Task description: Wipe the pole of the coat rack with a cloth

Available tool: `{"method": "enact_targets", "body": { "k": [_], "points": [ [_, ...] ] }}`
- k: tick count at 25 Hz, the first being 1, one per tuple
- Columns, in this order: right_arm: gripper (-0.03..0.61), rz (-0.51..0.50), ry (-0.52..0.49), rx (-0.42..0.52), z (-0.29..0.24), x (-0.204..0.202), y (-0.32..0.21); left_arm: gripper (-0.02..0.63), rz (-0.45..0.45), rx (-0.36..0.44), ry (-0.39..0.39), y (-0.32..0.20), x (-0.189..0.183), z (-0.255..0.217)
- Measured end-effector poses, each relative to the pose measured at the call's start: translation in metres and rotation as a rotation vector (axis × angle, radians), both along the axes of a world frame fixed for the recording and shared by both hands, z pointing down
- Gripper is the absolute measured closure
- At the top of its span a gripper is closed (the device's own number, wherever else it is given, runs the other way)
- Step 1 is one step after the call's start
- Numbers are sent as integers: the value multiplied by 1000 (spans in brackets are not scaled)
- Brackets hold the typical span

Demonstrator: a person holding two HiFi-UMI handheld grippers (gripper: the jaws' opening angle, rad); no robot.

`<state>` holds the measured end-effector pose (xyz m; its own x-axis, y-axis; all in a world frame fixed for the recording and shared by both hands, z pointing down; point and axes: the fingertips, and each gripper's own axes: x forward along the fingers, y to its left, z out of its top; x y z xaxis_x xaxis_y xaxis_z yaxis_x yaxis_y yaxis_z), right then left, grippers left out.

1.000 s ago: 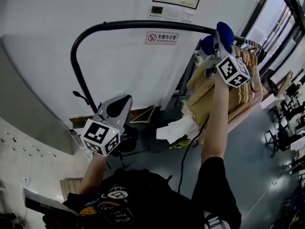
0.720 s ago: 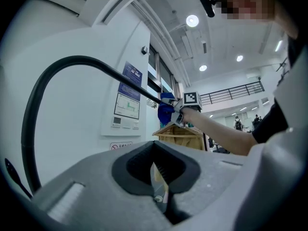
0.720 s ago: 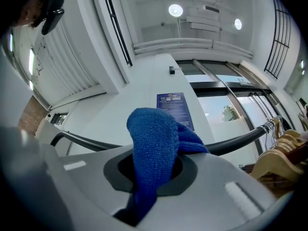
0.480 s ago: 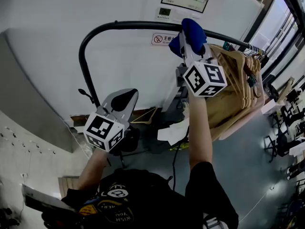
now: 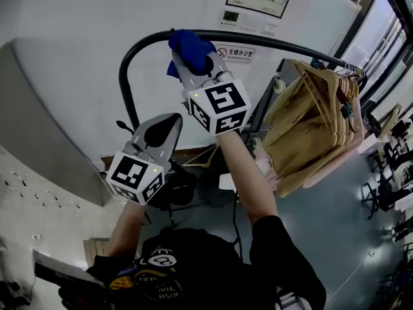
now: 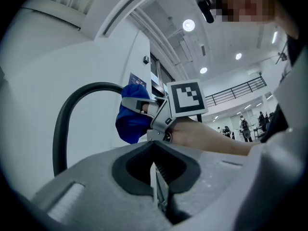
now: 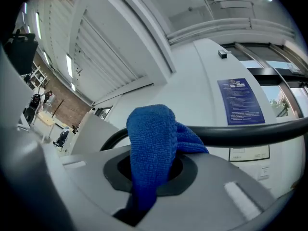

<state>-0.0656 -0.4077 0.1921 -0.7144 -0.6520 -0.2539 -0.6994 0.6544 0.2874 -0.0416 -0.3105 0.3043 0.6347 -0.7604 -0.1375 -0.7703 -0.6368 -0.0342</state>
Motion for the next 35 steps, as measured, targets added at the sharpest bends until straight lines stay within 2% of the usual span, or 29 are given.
{"method": "enact_targets", "body": {
  "k": [3,7,12,18,20,22,25,27,29,33,35],
  "points": [
    [537,-1,3,6,-5,5,1,612,10,4,0,-5,2,-5],
    [537,60,0,26,-11,52,-4,612,48,0,-5,-10,25,-4],
    [537,213,-31,22,-21,157,-24,612,142,-14,-21,-9,78,5],
    [537,451,-199,-48,-37,312,-53,612,231,17,-40,-6,137,-5],
    [535,470,-243,-73,-40,343,-60,612,252,28,-50,0,149,-6],
    [535,464,-260,-90,-39,354,-63,612,259,25,-57,4,155,-4],
    [540,475,-271,-88,-40,344,-60,612,240,14,-53,5,148,-1],
    [540,426,-277,-81,-42,319,-54,612,217,10,-52,5,137,1],
    [538,350,-256,-64,-43,278,-44,612,190,5,-44,6,124,1],
    [537,165,-159,-14,-35,169,-19,612,130,-10,-29,8,90,7],
    [537,80,-79,-46,-13,114,-16,612,103,-20,-26,12,72,11]
  ]
}}
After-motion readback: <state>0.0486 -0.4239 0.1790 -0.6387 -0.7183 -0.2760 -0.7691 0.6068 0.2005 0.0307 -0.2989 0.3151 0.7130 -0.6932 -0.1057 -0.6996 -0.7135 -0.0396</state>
